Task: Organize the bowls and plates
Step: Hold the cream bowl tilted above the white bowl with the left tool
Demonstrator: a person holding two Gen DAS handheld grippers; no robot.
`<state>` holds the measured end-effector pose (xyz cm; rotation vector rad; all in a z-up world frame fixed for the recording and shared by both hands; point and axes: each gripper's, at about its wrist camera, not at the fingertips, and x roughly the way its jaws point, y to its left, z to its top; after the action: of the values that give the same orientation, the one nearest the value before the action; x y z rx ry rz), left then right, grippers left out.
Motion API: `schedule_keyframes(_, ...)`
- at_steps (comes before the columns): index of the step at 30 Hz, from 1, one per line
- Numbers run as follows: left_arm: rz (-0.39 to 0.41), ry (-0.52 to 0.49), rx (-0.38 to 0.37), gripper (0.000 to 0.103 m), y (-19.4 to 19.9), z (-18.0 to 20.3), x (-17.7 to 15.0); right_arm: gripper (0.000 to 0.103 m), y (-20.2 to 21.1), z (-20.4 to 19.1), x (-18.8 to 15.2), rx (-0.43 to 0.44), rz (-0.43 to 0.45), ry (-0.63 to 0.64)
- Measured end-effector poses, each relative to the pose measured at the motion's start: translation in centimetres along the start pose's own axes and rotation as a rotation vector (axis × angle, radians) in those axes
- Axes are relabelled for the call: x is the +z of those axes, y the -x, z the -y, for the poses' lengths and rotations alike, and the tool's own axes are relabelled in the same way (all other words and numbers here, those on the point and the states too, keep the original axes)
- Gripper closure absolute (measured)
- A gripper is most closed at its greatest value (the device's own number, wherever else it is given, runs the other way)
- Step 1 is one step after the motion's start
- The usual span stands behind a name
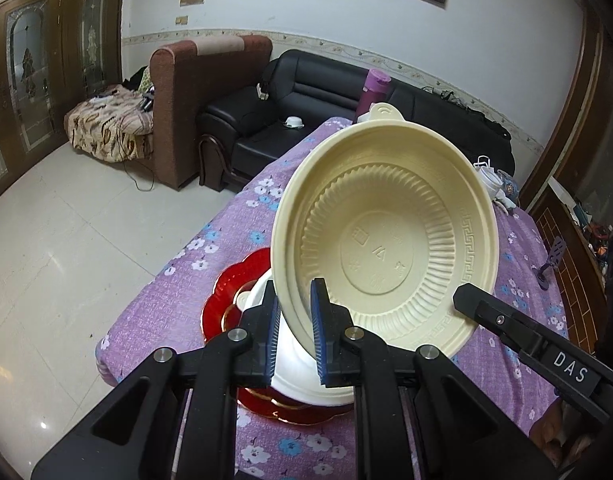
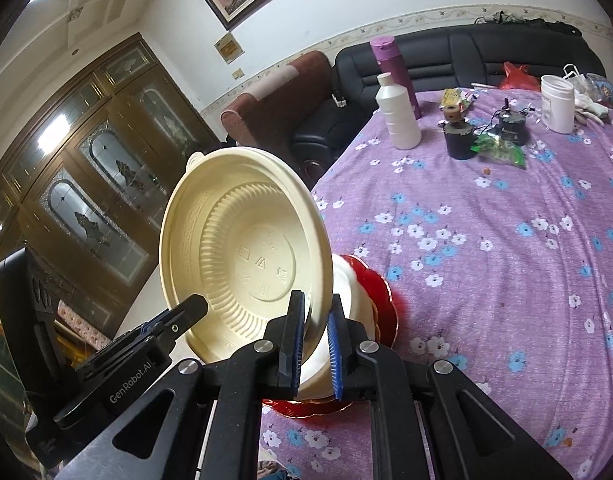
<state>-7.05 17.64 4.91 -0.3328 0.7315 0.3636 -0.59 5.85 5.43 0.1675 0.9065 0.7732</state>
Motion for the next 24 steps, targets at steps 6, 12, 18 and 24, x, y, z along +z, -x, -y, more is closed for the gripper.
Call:
schedule_keyframes(6, -0.049, 0.018, -0.009, 0.089, -0.9, -0.8, -0.2, 0.093, -1.0, -0.1, -0.1, -0.001, -0.034, 0.008)
schedule_keyframes(12, -0.095, 0.031, -0.011, 0.089, -1.8, -1.4, -0.7, 0.093, -2.1, -0.1, -0.5, -0.009, -0.071, 0.015)
schedule_keyframes(18, -0.123, 0.042, -0.014, 0.089, -2.4, -1.9, -1.3, 0.093, -2.9, -0.1, -0.9, -0.023, -0.098, 0.023)
schedule_keyframes(24, -0.16, 0.052, -0.034, 0.089, -2.9, -2.3, -1.5, 0.093, -3.3, -0.1, -0.9, -0.033, -0.118, 0.025)
